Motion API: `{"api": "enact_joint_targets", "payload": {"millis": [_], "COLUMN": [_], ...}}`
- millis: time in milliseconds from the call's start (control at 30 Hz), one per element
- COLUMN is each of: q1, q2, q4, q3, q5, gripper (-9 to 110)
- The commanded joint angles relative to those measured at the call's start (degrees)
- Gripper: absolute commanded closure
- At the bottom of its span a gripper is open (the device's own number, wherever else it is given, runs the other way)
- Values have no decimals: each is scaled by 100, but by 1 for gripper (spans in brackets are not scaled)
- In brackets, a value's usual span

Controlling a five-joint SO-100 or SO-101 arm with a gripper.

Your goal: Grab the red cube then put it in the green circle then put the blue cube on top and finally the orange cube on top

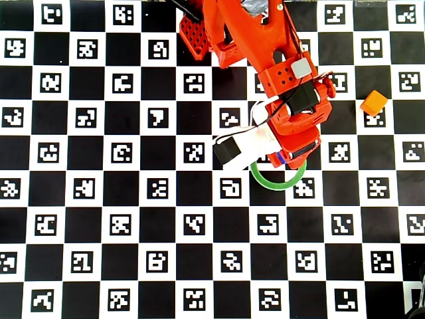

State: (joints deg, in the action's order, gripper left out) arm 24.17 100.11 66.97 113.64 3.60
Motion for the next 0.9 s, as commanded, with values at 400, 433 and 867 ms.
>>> {"api": "enact_joint_targets", "payload": {"millis": [400,433,867], "q1": [-114,-114,-88], "q2": [-88,-97,-237], "q4": [-378,-378,-264], "q3": [123,123,-53], "q5": [-26,-44,-483], "gripper": [93,93,93]}}
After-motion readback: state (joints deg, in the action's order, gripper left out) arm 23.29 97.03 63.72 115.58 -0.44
